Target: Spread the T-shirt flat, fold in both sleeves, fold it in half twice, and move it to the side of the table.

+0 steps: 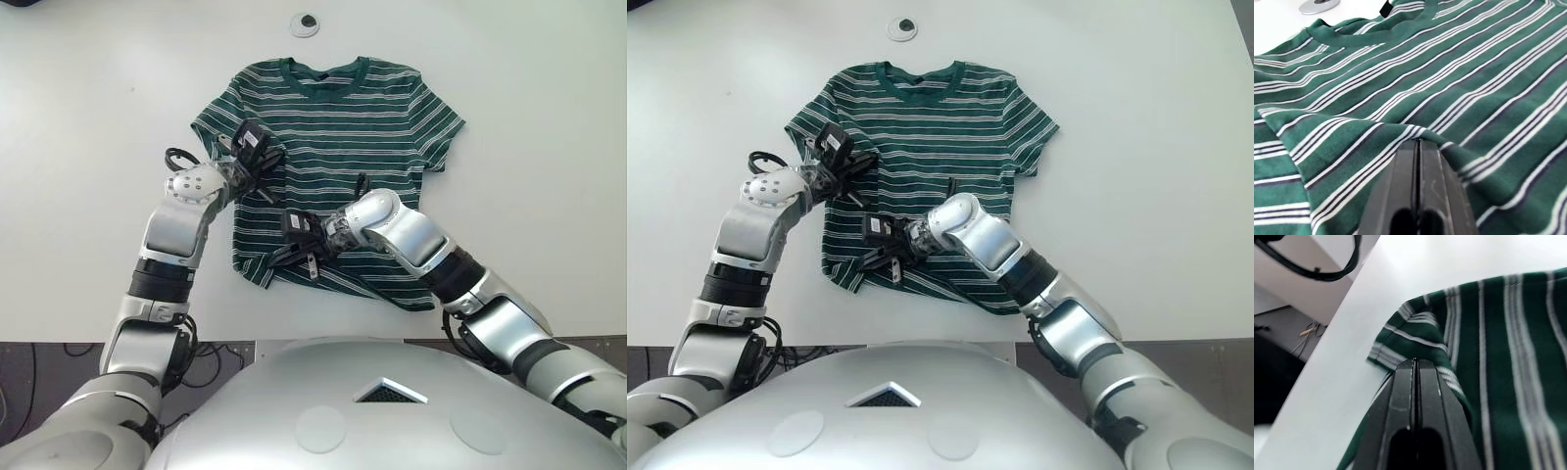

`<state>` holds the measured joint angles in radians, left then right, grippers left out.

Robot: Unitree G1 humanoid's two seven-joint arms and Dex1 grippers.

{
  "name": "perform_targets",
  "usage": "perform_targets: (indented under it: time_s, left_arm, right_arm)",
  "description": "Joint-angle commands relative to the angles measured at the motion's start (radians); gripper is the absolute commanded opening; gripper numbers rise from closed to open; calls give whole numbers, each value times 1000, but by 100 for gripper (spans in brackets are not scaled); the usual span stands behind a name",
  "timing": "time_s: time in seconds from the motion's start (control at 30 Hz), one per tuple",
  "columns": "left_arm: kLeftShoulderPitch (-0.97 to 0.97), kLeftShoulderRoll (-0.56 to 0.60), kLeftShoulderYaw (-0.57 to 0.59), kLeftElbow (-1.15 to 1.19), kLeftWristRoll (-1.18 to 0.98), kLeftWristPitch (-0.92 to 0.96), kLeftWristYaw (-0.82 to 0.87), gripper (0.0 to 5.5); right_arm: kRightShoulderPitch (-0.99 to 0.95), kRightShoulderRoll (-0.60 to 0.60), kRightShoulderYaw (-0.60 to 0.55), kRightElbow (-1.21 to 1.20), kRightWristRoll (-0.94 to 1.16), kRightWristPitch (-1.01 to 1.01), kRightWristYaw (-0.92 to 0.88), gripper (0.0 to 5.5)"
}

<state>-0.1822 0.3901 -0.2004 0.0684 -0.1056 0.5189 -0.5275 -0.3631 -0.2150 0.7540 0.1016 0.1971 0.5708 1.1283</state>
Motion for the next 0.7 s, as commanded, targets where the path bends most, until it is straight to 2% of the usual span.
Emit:
perform_targets:
  time_s: [0.03, 0.13, 0.17, 0.3, 0.4, 0.47, 0.6, 0.7]
  left_arm:
    - [-3, -14, -4, 100, 45, 49, 52, 3]
    - [-20, -24, 11, 117, 46, 53, 75, 3]
    - [-24, -28, 16, 120, 43, 53, 78, 3]
    - [-15, -40, 24, 111, 33, 47, 80, 3]
    - [8, -44, 26, 91, 24, 48, 73, 3]
    - [18, -43, 30, 84, 19, 49, 65, 3]
    - [20, -40, 30, 68, 18, 59, 55, 3]
    - [13, -42, 29, 60, 17, 69, 52, 3]
  right_arm:
    - [-30, -100, 54, -79, 69, 181, 154, 0]
    - [-56, -150, 94, -112, 96, 248, 234, 0]
    - [-57, -156, 76, -133, 126, 273, 248, 0]
    - [-73, -51, -205, -137, 292, 411, 129, 0]
    - [-89, -16, -302, -101, 278, 368, 9, 0]
    - [-84, -7, -286, -72, 214, 284, -51, 0]
    - [-49, -6, -115, 19, 23, 50, -118, 0]
    - [-35, 12, -55, 70, -41, -42, -134, 0]
